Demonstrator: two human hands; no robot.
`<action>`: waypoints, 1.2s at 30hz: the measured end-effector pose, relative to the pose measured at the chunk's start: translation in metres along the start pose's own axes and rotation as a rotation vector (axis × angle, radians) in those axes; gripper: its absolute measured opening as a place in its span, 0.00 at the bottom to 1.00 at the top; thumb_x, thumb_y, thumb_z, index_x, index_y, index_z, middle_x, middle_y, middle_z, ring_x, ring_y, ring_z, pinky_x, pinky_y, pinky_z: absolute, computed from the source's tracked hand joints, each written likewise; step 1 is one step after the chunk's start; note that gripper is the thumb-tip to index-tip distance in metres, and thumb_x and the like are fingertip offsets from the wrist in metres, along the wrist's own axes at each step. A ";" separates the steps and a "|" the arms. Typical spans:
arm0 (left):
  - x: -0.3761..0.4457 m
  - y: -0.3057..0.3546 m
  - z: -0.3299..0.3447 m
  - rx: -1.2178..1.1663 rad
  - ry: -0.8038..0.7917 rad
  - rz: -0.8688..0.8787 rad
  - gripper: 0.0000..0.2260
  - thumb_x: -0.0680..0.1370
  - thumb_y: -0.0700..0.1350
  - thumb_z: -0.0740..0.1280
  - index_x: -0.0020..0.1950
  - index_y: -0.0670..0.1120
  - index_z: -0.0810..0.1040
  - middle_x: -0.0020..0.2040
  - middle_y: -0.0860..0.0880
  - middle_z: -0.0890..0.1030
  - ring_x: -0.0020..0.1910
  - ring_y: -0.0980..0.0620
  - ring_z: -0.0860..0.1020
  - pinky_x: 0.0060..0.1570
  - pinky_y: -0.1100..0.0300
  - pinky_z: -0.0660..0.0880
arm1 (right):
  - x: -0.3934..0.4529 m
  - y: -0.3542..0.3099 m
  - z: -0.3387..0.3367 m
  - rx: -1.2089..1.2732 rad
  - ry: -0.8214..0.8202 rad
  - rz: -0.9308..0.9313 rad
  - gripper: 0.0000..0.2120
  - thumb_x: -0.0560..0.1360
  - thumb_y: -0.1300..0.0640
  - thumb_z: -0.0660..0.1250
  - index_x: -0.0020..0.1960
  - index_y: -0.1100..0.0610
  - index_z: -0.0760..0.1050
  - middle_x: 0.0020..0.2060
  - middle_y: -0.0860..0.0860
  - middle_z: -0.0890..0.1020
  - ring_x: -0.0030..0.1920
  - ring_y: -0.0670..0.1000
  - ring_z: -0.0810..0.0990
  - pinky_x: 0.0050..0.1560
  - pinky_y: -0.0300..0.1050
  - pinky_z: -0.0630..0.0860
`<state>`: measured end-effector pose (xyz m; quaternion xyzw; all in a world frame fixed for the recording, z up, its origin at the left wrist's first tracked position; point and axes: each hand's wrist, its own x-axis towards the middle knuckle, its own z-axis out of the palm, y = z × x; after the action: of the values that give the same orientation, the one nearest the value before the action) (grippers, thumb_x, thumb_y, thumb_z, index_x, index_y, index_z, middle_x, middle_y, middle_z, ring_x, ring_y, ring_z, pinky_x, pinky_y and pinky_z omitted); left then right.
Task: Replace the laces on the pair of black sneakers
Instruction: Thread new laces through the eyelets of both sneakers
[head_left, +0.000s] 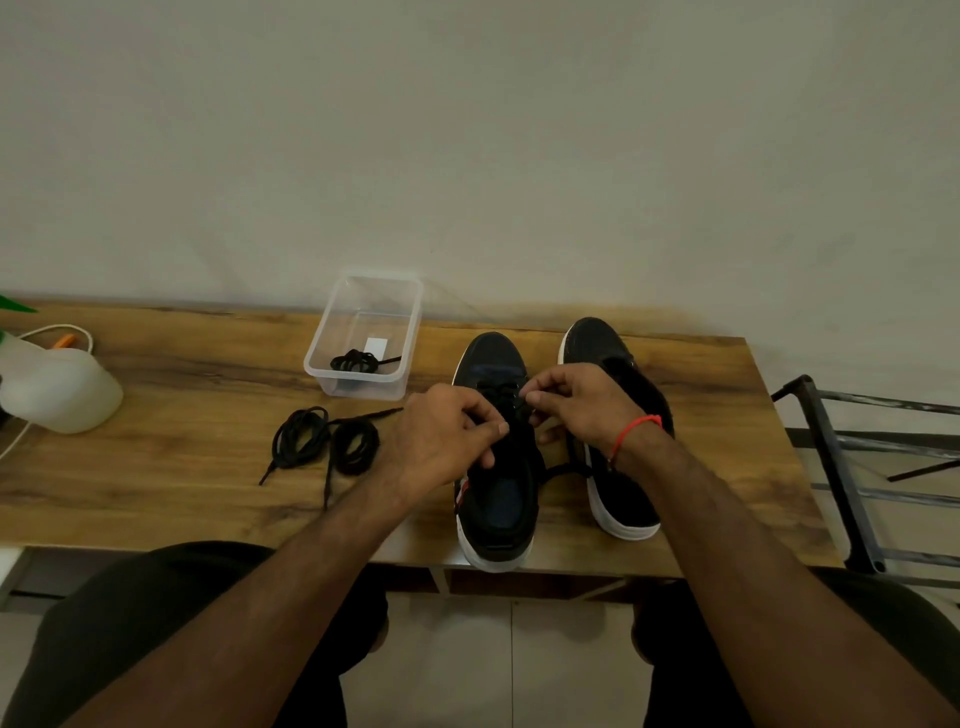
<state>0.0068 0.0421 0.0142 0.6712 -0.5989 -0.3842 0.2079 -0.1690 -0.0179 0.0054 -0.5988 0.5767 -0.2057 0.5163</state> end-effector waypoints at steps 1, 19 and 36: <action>-0.001 0.000 0.003 -0.029 0.008 -0.001 0.02 0.80 0.49 0.70 0.51 0.52 0.82 0.32 0.53 0.84 0.24 0.65 0.76 0.25 0.70 0.69 | 0.001 0.001 0.003 0.027 -0.005 0.017 0.05 0.80 0.65 0.65 0.49 0.59 0.80 0.42 0.54 0.81 0.42 0.50 0.82 0.41 0.47 0.84; -0.002 -0.007 0.019 -0.087 0.159 -0.008 0.02 0.80 0.50 0.70 0.50 0.53 0.80 0.31 0.54 0.83 0.25 0.61 0.78 0.25 0.69 0.73 | 0.005 0.000 0.010 0.225 -0.049 0.195 0.09 0.81 0.68 0.61 0.48 0.61 0.80 0.38 0.55 0.80 0.37 0.48 0.77 0.37 0.40 0.78; -0.001 -0.009 0.026 -0.129 0.236 -0.010 0.05 0.80 0.50 0.70 0.54 0.51 0.79 0.32 0.52 0.83 0.23 0.63 0.77 0.25 0.68 0.71 | -0.003 0.000 0.009 0.197 -0.141 0.223 0.08 0.81 0.60 0.66 0.53 0.58 0.84 0.40 0.47 0.84 0.38 0.43 0.78 0.38 0.39 0.70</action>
<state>-0.0073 0.0501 -0.0088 0.7001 -0.5407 -0.3414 0.3179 -0.1621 -0.0118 0.0027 -0.4905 0.5792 -0.1598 0.6313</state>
